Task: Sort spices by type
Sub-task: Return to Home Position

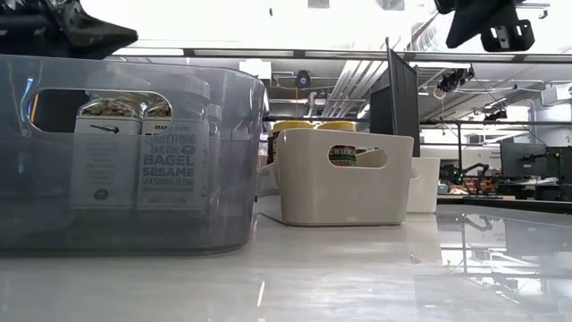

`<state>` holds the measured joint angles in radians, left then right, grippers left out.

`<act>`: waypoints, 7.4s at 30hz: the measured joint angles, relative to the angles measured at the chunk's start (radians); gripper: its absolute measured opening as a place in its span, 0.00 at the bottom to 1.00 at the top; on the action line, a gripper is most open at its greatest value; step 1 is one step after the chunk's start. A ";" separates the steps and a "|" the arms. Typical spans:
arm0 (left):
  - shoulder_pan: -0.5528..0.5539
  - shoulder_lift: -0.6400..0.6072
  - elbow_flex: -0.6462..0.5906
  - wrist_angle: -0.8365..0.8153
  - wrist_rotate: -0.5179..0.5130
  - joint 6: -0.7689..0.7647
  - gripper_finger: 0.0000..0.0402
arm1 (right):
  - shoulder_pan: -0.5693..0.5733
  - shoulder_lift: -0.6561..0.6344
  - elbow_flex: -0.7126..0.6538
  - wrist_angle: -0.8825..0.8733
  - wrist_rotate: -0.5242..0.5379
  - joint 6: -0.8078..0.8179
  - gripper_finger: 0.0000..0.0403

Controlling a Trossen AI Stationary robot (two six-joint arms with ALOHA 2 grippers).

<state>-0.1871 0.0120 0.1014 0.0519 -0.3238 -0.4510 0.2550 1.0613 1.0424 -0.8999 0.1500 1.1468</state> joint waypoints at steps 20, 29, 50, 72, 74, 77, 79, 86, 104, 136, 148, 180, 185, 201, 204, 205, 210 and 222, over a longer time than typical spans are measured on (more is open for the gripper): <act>0.122 0.013 -0.089 -0.012 0.109 -0.015 0.00 | 0.157 -0.270 -0.167 0.060 0.172 -0.134 0.00; 0.122 0.019 -0.089 -0.002 0.108 -0.016 0.00 | 0.115 -0.572 -0.566 0.620 0.265 -0.410 0.00; 0.121 0.019 -0.089 -0.003 0.108 -0.016 0.00 | -0.389 -0.808 -0.902 1.012 -0.236 -0.625 0.00; 0.121 0.019 -0.089 -0.003 0.108 -0.017 0.00 | -0.271 -0.804 -1.031 0.917 -0.084 -0.761 0.00; 0.121 0.019 -0.089 -0.003 0.108 -0.017 0.00 | -0.271 -0.795 -1.031 0.917 -0.101 -0.779 0.00; 0.121 0.019 -0.089 -0.003 0.108 -0.017 0.00 | -0.271 -0.792 -1.031 0.914 -0.101 -0.788 0.00; 0.121 0.019 -0.089 -0.005 0.108 -0.017 0.00 | -0.271 -0.792 -1.030 0.912 -0.101 -0.788 0.00; 0.121 0.019 -0.089 -0.012 0.108 -0.017 0.00 | -0.268 -0.809 -1.030 0.911 -0.101 -0.789 0.00; 0.121 -0.008 -0.088 -0.013 0.109 -0.017 0.00 | -0.252 -1.061 -1.032 1.011 -0.098 -0.789 0.00; 0.121 -0.004 -0.089 -0.011 0.108 -0.017 0.00 | -0.255 -1.053 -1.032 0.984 -0.097 -0.789 0.00; 0.121 -0.004 -0.089 -0.011 0.108 -0.017 0.00 | -0.255 -1.053 -1.032 0.984 -0.097 -0.789 0.00; 0.121 -0.004 -0.089 -0.011 0.108 -0.017 0.00 | -0.255 -1.053 -1.033 0.984 -0.097 -0.789 0.00; 0.121 -0.004 -0.089 -0.011 0.108 -0.017 0.00 | -0.255 -1.053 -1.033 0.984 -0.097 -0.789 0.00; 0.121 -0.004 -0.089 -0.011 0.108 -0.017 0.00 | -0.255 -1.053 -1.033 0.984 -0.097 -0.789 0.00; 0.121 -0.004 -0.089 -0.011 0.108 -0.017 0.00 | -0.255 -1.053 -1.033 0.984 -0.097 -0.789 0.00; 0.121 -0.004 -0.089 -0.011 0.108 -0.017 0.00 | -0.255 -1.053 -1.033 0.984 -0.097 -0.789 0.00; 0.121 -0.004 -0.089 -0.011 0.108 -0.017 0.00 | -0.255 -1.053 -1.033 0.984 -0.097 -0.789 0.00; 0.121 -0.004 -0.089 -0.011 0.108 -0.017 0.00 | -0.255 -1.053 -1.033 0.984 -0.097 -0.789 0.00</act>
<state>-0.0662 0.0081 0.0124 0.0414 -0.2155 -0.4679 0.0002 0.0082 0.0097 0.0843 0.0530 0.3576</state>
